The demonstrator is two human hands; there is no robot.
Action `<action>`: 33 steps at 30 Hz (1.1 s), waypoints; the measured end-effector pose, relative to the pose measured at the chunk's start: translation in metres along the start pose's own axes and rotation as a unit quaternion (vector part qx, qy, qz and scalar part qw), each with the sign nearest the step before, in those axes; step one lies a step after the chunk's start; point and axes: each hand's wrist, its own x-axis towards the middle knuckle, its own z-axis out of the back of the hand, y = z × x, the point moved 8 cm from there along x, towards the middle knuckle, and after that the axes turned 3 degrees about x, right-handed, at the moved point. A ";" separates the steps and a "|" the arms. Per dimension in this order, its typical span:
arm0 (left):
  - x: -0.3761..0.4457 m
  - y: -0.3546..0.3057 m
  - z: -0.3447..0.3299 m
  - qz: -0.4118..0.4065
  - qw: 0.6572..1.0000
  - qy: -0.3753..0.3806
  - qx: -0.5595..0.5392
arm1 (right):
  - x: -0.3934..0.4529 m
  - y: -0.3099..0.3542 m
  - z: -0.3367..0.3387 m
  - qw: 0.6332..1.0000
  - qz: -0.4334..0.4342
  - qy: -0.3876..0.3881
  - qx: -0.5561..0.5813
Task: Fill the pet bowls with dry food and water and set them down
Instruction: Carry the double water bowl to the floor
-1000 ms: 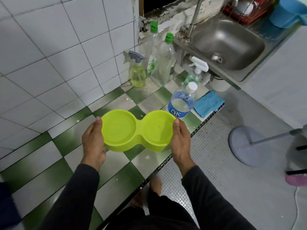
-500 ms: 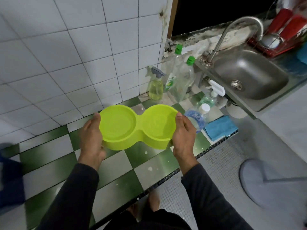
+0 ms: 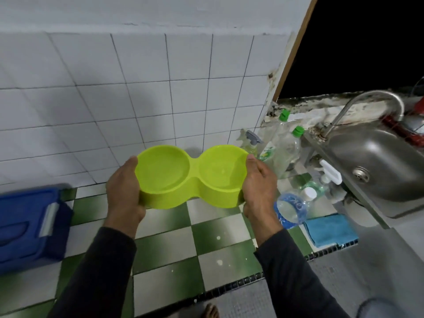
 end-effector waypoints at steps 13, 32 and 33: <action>-0.010 -0.107 0.112 -0.084 0.994 -0.059 -0.045 | -0.066 0.061 -0.118 0.992 0.009 0.123 0.025; -0.065 -0.201 0.395 -0.173 0.941 -0.262 -0.125 | -0.292 0.078 -0.306 0.945 -0.016 0.326 0.028; -0.071 -0.204 0.412 -0.175 0.938 -0.272 -0.126 | -0.307 0.076 -0.316 0.941 -0.019 0.338 0.028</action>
